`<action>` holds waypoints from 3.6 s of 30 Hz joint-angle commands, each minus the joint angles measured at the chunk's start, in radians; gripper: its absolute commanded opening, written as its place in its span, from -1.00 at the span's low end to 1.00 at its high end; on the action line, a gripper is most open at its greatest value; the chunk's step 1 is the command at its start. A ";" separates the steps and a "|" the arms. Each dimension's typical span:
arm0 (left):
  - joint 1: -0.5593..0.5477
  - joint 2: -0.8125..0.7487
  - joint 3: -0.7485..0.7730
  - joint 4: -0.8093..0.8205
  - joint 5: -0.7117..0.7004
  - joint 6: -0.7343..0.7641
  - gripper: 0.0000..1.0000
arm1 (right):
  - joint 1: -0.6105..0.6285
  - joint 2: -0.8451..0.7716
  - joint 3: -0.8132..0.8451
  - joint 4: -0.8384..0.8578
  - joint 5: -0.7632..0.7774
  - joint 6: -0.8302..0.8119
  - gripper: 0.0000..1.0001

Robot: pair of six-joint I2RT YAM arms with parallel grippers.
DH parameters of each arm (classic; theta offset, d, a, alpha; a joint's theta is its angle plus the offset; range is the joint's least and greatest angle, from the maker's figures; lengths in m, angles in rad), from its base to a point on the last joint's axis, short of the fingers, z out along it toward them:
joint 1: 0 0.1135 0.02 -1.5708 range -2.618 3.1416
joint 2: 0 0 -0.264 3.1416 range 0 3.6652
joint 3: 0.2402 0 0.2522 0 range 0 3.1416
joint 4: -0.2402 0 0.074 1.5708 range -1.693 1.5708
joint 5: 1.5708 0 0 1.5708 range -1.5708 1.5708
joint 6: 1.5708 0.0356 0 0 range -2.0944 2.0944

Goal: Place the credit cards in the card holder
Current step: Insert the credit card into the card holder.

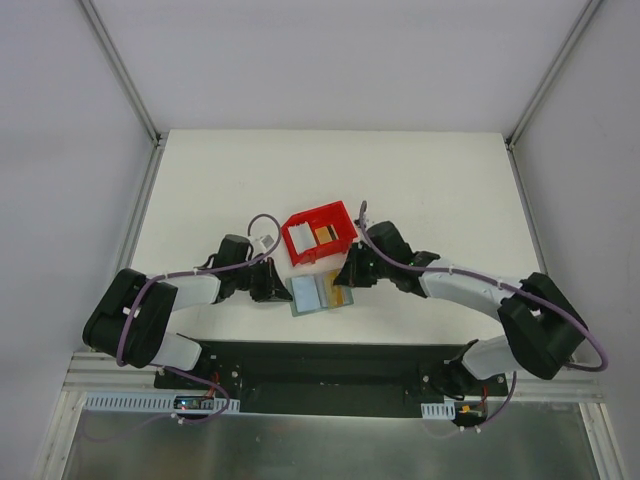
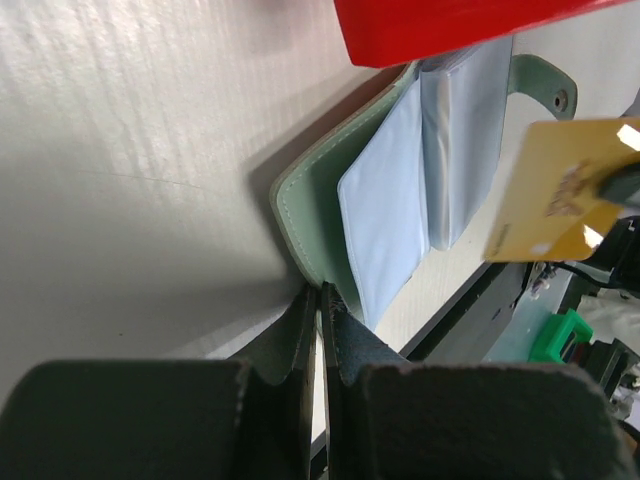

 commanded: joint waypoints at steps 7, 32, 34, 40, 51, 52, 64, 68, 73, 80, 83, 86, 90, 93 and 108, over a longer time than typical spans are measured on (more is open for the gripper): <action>-0.031 0.024 -0.015 -0.050 -0.029 0.024 -1.00 | 0.050 0.158 -0.054 0.306 -0.045 0.122 -0.99; -0.031 0.074 0.045 -0.093 -0.022 0.051 -1.00 | -0.002 0.296 -0.035 0.329 -0.095 0.043 -0.99; -0.031 0.079 0.046 -0.093 -0.022 0.053 -1.00 | 0.013 0.296 -0.037 0.329 -0.088 0.045 -0.99; -0.031 0.074 0.048 -0.095 -0.024 0.051 -1.00 | 0.070 0.294 -0.057 0.338 -0.019 0.057 -0.99; -0.031 0.054 0.034 -0.093 -0.044 0.045 -1.00 | 0.053 0.284 -0.061 0.292 -0.025 0.066 -0.99; -0.031 0.056 0.037 -0.093 -0.042 0.045 -1.00 | 0.053 0.297 -0.054 0.289 -0.035 0.070 -0.99; -0.031 0.056 0.043 -0.093 -0.052 0.043 -1.00 | 0.130 0.324 -0.022 0.258 0.075 0.134 -0.61; -0.031 0.056 0.040 -0.092 -0.050 0.045 -1.00 | 0.107 0.235 -0.022 0.148 0.152 0.082 -0.25; -0.031 0.058 0.040 -0.092 -0.052 0.045 -1.00 | 0.110 0.176 -0.003 0.082 0.173 0.030 0.01; -0.031 0.061 0.045 -0.086 -0.044 0.045 -1.00 | 0.164 0.267 0.080 0.092 0.084 0.036 -0.03; -0.031 0.059 0.048 -0.086 -0.042 0.042 -1.00 | 0.191 0.302 0.121 0.095 0.070 0.042 -0.06; -0.031 0.061 0.049 -0.084 -0.041 0.042 -1.00 | 0.213 0.330 0.155 0.103 0.055 0.056 -0.13; -0.033 0.061 0.056 -0.082 -0.038 0.039 -1.00 | 0.217 0.347 0.184 0.106 0.044 0.060 -0.34; -0.031 0.064 0.057 -0.081 -0.038 0.040 -1.00 | 0.216 0.342 0.186 0.099 0.060 0.059 -0.63; -0.031 0.061 0.043 -0.082 -0.042 0.043 -1.00 | 0.272 0.239 0.256 -0.176 0.316 -0.099 -0.31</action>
